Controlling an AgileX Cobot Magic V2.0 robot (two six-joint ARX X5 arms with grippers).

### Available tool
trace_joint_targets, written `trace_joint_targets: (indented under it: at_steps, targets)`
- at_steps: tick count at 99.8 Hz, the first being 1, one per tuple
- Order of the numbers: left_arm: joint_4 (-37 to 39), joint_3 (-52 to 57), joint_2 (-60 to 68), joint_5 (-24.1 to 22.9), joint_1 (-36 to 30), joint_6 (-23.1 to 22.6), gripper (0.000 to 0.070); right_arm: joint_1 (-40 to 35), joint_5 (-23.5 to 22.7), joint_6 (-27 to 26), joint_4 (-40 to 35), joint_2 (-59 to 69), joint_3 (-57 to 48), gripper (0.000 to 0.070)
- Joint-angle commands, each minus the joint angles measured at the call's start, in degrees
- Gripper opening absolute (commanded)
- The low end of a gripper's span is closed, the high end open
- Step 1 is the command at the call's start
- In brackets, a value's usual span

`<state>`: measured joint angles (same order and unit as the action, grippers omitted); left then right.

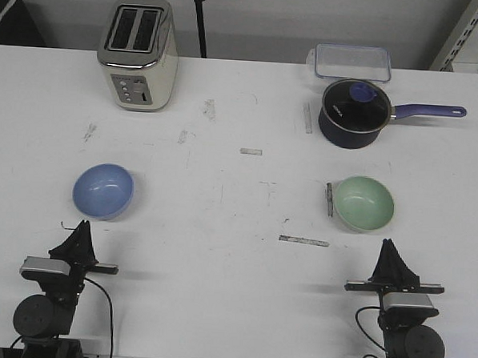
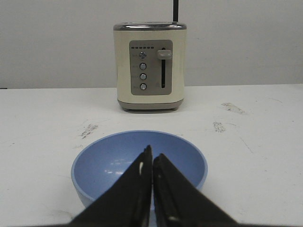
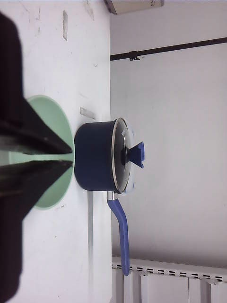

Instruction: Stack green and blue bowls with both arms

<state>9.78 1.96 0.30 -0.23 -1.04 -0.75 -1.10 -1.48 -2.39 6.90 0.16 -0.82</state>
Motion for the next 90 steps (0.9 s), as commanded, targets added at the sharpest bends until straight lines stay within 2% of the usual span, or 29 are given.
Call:
trace_joint_targets:
  at_steps: [1, 28, 53, 90]
  targets:
    - [0.6, -1.3, -0.1, -0.2, 0.0, -0.5, 0.0002, -0.1, 0.0, -0.6, 0.7, -0.1, 0.1, 0.0014]
    - [0.6, -1.3, -0.1, -0.2, 0.0, -0.5, 0.0002, -0.1, 0.0, -2.5, 0.8, -0.1, 0.1, 0.0013]
    - [0.6, -1.3, -0.1, -0.2, 0.0, -0.5, 0.0002, -0.1, -0.1, -0.7, -0.5, -0.1, -1.2, 0.0013]
    - [0.6, -1.3, -0.1, -0.2, 0.0, -0.5, 0.0002, -0.1, 0.0, 1.1, -10.7, 6.1, -12.3, 0.0013]
